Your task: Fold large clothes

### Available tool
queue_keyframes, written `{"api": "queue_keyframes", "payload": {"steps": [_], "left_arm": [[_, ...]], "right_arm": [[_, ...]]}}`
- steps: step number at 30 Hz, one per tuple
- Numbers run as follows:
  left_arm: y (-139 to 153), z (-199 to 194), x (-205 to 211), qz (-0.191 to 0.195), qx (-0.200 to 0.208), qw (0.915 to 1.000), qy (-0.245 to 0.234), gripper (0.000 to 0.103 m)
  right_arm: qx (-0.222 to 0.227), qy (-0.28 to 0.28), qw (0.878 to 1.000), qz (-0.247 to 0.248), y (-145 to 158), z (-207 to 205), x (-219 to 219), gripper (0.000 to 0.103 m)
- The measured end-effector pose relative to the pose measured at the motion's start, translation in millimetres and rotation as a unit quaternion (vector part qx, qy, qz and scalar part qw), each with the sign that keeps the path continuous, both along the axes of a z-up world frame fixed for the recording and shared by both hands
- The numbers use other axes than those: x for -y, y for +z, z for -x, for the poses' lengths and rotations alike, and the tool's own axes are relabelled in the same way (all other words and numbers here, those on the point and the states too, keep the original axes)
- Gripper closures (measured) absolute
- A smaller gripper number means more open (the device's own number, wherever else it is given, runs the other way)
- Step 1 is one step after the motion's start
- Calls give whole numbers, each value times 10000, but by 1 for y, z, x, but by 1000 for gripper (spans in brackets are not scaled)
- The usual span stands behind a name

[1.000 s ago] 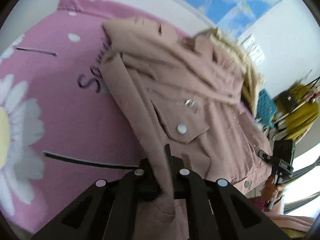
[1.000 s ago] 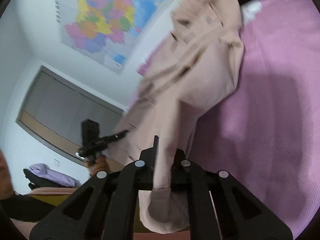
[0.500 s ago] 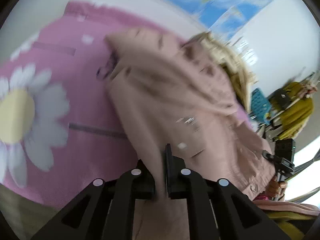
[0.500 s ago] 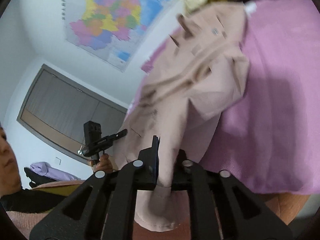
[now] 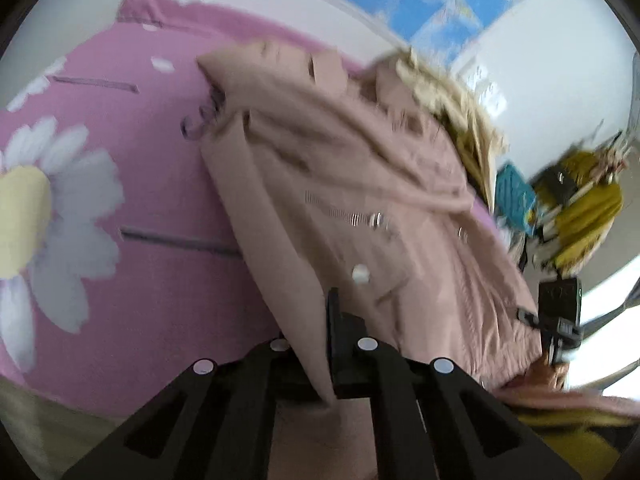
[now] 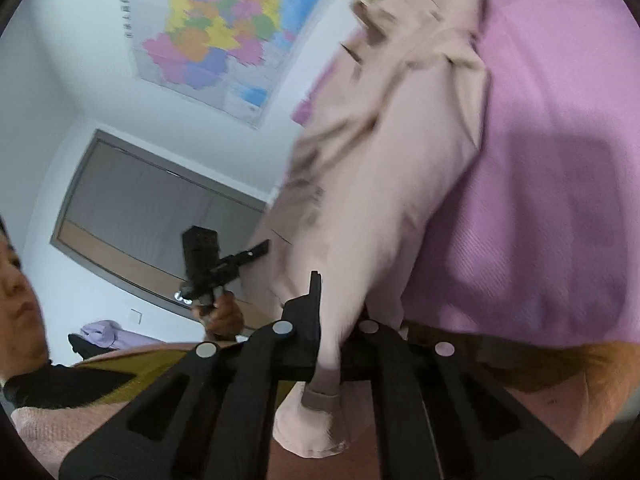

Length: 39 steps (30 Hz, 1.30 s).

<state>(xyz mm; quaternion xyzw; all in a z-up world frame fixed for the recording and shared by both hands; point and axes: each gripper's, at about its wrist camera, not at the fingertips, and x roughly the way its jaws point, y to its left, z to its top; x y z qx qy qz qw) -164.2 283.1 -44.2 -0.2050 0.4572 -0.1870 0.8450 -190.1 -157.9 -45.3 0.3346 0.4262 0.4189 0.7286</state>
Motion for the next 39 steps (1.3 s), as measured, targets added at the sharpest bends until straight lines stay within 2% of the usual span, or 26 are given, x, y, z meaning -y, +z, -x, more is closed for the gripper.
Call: {"api": "queue_keyframes", "payload": {"steps": [6,11,13,18,23,27,30,32,35,37,38,39], "left_arm": [[42,-14,-15,276,421,9986,137,101],[63,-46,-28,458,503,9974,250,101],[73,-64,-31,395,544,9973,307,101],[95,-111,-38,182,531,9978,358,101],[107,-183,-43,31,250,9984,505,100],[98,-240,-37,-261,-81,9980,578,100],[78,-279,-34,-433,-444,9960,644,100],[65,-298,-34,-668,-613,9930,760,99],[55,-312,-42,-751,-720,9892,1033,96],[58,-307,-45,-753,-554,9900,1061,92],[65,-298,-44,-838,-332,9908,1014,85],[74,-287,-40,-981,-47,9910,911,74]], "right_arm": [[603,-303,9970,-377,48,-18,10,99],[702,-587,9938,-638,72,-60,16,99],[702,-666,9930,-671,79,-80,16,99],[564,-814,9924,-725,95,-135,16,99],[147,-1179,9896,-812,94,-205,22,99],[-295,-1508,9866,-552,74,-263,25,99],[-594,-1740,9824,-342,55,-291,29,98],[-840,-1896,9781,-150,39,-308,30,94],[-986,-2031,9740,204,26,-319,31,82],[-830,-1986,9761,292,30,-314,29,63],[-595,-1974,9776,423,38,-307,28,53],[-296,-1984,9778,606,49,-297,26,43]]}}
